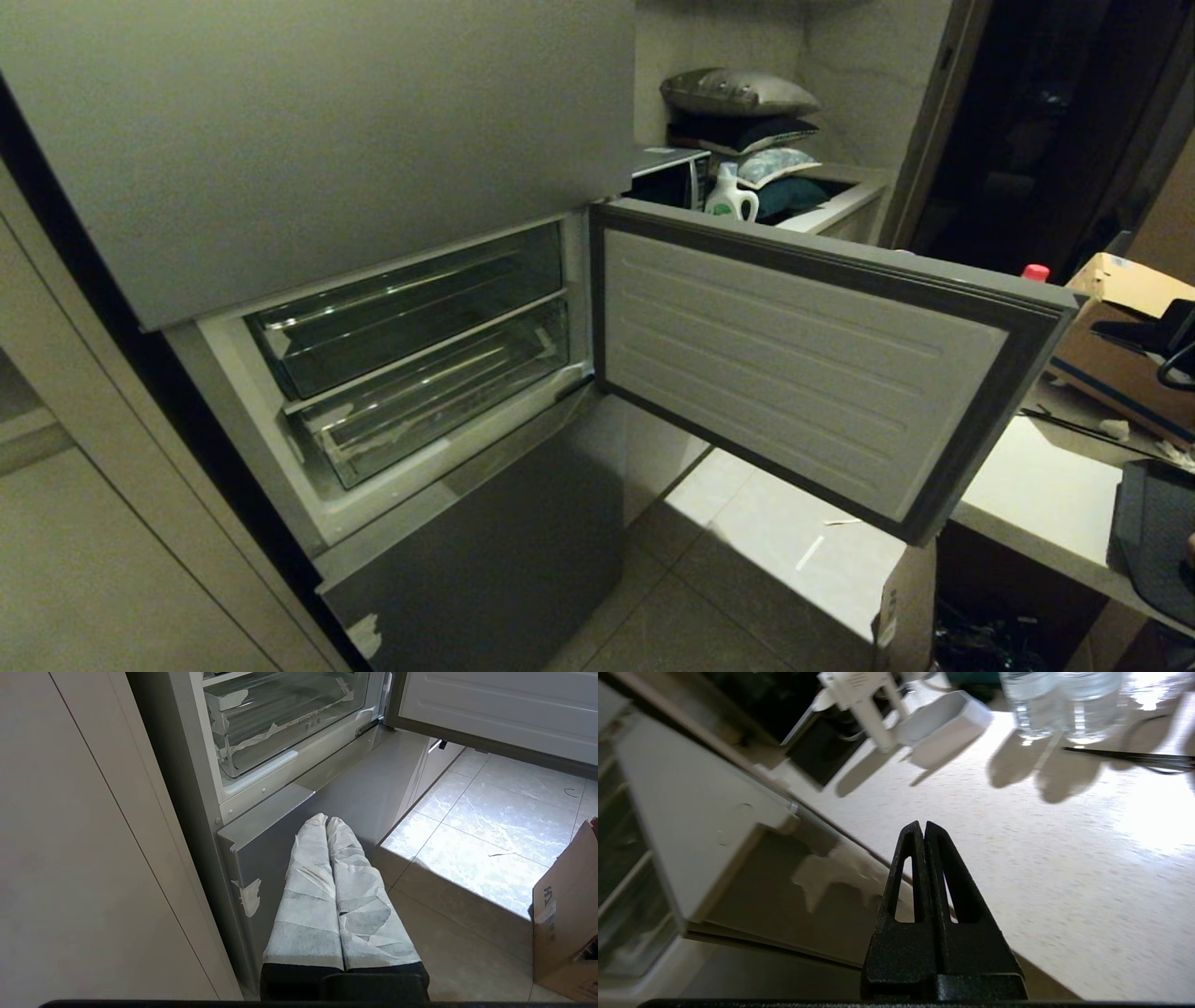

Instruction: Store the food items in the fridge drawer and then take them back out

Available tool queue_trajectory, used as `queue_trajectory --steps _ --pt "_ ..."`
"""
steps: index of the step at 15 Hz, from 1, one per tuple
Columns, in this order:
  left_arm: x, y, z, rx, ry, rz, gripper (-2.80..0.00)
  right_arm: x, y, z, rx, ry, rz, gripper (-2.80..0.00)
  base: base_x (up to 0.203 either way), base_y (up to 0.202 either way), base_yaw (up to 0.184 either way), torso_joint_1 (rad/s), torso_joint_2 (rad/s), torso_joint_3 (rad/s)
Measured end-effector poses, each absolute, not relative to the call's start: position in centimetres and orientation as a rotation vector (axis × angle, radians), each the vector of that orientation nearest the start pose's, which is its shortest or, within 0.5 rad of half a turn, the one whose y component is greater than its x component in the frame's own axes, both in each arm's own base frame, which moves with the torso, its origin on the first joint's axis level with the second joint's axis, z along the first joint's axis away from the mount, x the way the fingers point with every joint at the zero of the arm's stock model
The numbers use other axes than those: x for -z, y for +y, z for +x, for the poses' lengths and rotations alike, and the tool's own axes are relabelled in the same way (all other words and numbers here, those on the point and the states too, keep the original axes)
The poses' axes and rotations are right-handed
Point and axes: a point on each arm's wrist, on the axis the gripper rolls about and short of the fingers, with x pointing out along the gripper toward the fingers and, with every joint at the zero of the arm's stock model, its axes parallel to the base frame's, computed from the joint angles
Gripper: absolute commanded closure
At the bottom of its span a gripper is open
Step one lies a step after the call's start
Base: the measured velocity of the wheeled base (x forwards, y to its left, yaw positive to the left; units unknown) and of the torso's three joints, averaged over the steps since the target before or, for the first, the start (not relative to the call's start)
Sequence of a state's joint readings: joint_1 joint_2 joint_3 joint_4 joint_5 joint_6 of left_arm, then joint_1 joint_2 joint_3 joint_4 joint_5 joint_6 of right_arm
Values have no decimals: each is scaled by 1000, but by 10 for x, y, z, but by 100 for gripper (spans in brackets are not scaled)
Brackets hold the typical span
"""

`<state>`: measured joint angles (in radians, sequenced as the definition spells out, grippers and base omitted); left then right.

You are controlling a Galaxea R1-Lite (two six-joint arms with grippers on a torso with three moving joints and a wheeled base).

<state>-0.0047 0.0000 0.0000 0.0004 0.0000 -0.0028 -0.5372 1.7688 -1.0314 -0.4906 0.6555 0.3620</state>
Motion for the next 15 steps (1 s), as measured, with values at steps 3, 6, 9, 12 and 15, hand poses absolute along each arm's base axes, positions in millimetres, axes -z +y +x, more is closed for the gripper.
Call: queue_trajectory --steps 3,6,9,12,15 --pt "-75 0 -23 5 0 -3 0 -210 -162 300 -130 225 534 0 0 0 0 0 0 0" --pt "-75 0 -23 5 0 -3 0 -209 -163 302 -141 228 540 0 0 0 0 0 0 0" --pt "-75 0 -23 5 0 -3 0 -209 -163 302 -160 234 557 0 0 0 0 0 0 0" --pt "-75 0 -23 5 0 -3 0 -208 -162 303 -243 250 591 0 0 0 0 0 0 0" --pt "-75 0 -23 5 0 -3 0 -205 -163 306 -270 270 644 0 0 0 0 0 0 0"
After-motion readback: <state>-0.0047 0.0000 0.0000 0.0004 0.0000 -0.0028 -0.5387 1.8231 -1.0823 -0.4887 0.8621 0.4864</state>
